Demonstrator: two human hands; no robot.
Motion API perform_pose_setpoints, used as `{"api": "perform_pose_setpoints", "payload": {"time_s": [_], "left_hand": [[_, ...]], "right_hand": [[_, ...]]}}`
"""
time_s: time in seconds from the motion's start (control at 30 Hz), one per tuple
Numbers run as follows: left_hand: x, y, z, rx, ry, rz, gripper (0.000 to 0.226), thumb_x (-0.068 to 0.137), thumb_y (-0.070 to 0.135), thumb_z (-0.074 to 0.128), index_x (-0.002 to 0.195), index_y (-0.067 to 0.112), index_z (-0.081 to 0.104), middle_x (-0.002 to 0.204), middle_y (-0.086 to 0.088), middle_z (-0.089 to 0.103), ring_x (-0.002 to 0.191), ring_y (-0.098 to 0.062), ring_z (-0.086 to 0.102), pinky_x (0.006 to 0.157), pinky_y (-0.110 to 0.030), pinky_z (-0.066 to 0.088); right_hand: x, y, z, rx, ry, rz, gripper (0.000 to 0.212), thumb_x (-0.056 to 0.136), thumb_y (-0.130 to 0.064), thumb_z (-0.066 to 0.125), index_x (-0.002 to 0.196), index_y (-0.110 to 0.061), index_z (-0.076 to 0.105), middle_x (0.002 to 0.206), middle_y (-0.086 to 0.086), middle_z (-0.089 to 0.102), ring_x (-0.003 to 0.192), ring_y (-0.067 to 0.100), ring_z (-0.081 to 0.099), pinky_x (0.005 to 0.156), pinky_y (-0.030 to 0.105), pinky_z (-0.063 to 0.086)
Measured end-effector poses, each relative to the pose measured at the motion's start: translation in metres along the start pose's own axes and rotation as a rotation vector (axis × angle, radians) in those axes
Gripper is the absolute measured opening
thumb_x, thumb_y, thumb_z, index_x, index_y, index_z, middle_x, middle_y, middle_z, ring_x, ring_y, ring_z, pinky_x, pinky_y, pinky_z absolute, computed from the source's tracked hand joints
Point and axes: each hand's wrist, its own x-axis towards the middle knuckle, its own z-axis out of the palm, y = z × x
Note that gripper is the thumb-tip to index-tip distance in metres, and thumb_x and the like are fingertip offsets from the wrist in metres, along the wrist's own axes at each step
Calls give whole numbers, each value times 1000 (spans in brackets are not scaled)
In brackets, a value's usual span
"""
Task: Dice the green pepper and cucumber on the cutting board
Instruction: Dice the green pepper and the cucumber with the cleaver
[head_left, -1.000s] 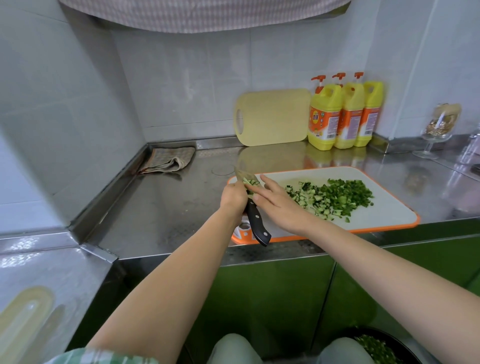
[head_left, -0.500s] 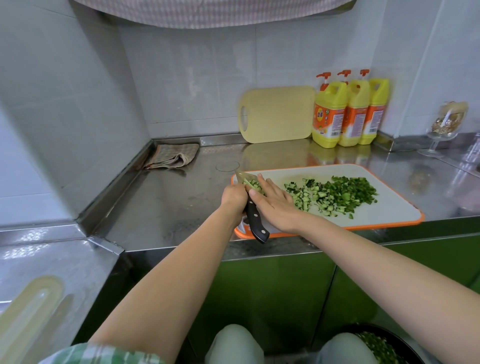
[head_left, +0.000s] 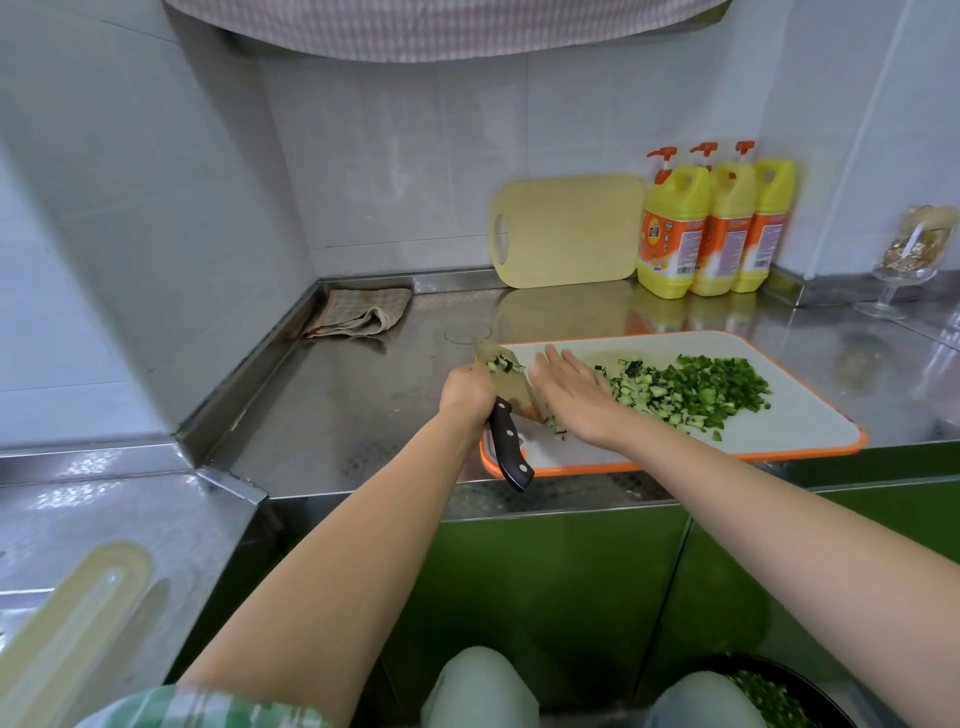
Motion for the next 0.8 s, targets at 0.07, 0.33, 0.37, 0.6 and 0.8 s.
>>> {"api": "perform_pose_setpoints", "payload": {"time_s": [0.07,0.33,0.37,0.6,0.8], "left_hand": [[-5,1,1,0,-18,19,30,86,28,44,84,6,64,77,-12,62,71,-30,58,75,-41,55],[-31,9,2,-57,-31,97,40,95,22,33,107,-3,62,92,-18,62,84,-32,59,85,-47,52],[-33,9,1,-58,-21,96,42,95,22,34,110,-6,61,94,-22,62,86,-36,59,82,-44,50],[-34,9,5,-23,-41,93,45,75,39,34,95,8,60,95,-21,64,95,-41,63,88,-59,51],[-35,8,5,11,-8,112,34,71,35,34,79,9,54,79,-18,58,76,-34,55,84,-56,52]], "right_hand": [[3,-12,-2,37,2,-85,56,104,-45,7,155,-23,10,162,-8,-2,148,9,-5,117,37,-2],[15,-14,12,-6,-4,70,56,103,-47,7,155,-25,11,162,-4,-8,148,13,-12,119,41,-6],[17,-11,11,-41,-16,106,59,102,-49,6,155,-23,13,162,-2,-9,148,15,-14,119,43,-7],[25,-16,11,-19,30,-35,56,103,-47,6,155,-28,12,162,-10,-1,149,11,-4,118,42,-3],[29,-7,10,-69,40,102,62,101,-48,3,154,-19,18,161,-2,16,149,15,3,117,47,3]]}}
